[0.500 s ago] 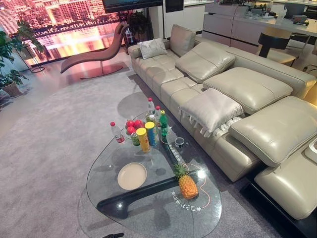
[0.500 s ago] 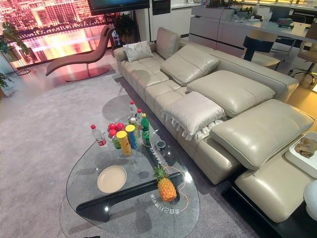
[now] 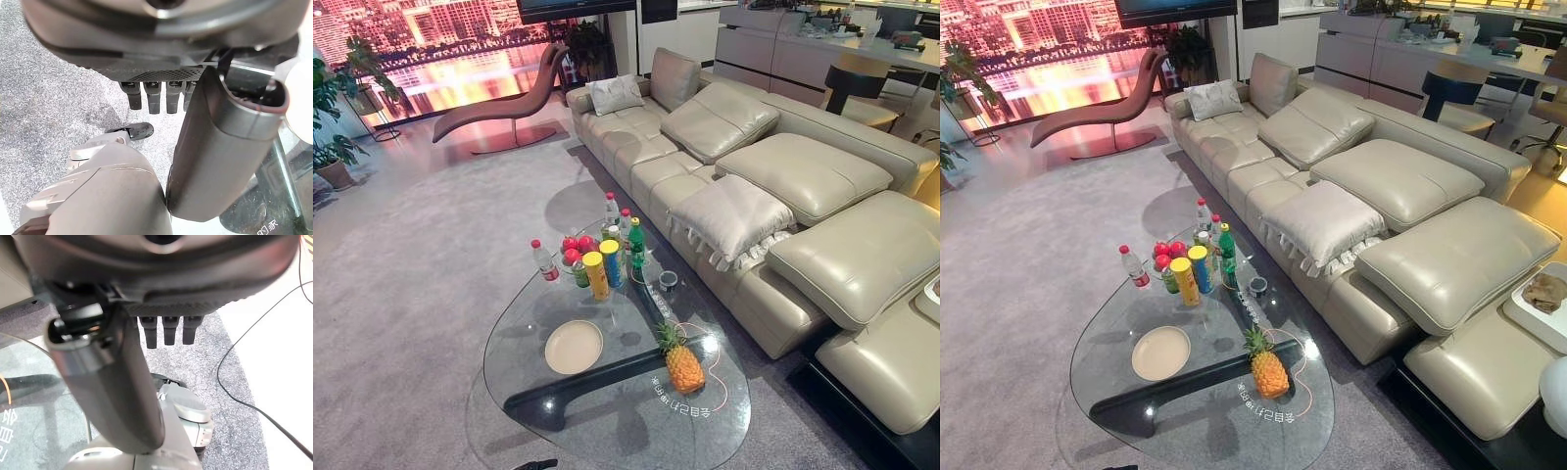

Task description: Pick up the fruit to the plate

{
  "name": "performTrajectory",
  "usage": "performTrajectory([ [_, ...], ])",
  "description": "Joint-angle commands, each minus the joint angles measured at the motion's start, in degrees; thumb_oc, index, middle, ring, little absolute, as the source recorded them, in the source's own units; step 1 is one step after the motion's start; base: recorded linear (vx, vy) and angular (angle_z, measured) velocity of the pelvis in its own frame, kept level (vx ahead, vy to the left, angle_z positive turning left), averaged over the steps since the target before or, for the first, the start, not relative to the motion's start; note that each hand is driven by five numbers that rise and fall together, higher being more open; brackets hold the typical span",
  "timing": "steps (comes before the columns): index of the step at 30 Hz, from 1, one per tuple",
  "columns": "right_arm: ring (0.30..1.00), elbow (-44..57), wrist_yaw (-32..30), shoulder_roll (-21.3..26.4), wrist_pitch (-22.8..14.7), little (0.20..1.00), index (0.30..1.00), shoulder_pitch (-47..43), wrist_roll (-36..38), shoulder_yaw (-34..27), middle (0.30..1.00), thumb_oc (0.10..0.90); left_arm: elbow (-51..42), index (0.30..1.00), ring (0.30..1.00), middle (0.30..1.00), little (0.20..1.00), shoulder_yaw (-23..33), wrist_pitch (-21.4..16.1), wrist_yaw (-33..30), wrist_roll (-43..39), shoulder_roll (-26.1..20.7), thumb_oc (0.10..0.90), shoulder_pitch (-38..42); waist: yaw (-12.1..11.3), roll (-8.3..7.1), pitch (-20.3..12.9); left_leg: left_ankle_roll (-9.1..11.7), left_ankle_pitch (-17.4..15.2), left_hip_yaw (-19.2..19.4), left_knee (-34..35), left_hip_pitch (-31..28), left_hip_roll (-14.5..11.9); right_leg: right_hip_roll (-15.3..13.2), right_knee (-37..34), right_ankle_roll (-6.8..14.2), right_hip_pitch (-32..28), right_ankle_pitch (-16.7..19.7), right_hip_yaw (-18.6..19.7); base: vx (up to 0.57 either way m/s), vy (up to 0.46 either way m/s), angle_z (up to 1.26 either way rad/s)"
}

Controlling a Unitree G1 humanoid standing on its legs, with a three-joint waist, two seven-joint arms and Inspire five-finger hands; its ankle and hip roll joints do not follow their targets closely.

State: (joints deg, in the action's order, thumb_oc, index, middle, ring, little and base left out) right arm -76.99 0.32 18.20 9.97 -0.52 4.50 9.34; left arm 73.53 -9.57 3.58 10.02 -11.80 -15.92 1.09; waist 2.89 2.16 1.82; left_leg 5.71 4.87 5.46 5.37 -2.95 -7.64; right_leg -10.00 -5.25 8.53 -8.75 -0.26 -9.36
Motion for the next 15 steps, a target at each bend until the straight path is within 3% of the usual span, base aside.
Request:
performTrajectory([
  [1, 0.900, -1.8, -1.2, -0.4, 0.8, 0.900, 0.900, -4.8, 0.0, 0.8, 0.900, 0.800, 2.5, 0.900, 0.900, 0.900, 0.900, -1.3, -0.3, -0.5, 1.4, -0.6, 0.800, 3.6, -1.5, -0.55, 3.1, 0.8, -4.8, 3.1, -0.4, -3.8, -1.2, -1.3, 0.3, 0.4, 0.7, 1.1, -1.9, 0.00, 0.000, 0.00],
  [15, 0.900, -2.1, -0.3, 0.8, 0.2, 0.900, 0.900, -4.8, -0.4, 1.0, 0.900, 0.800, 2.4, 0.900, 0.900, 0.900, 0.900, -1.1, -0.5, -1.0, 0.5, -1.0, 0.800, 3.0, -1.7, -0.30, 4.2, 0.9, -4.5, 2.8, -0.4, -3.1, -1.2, -1.5, 0.3, 0.4, 1.1, 1.2, -2.4, 0.00, 0.000, 0.00],
])
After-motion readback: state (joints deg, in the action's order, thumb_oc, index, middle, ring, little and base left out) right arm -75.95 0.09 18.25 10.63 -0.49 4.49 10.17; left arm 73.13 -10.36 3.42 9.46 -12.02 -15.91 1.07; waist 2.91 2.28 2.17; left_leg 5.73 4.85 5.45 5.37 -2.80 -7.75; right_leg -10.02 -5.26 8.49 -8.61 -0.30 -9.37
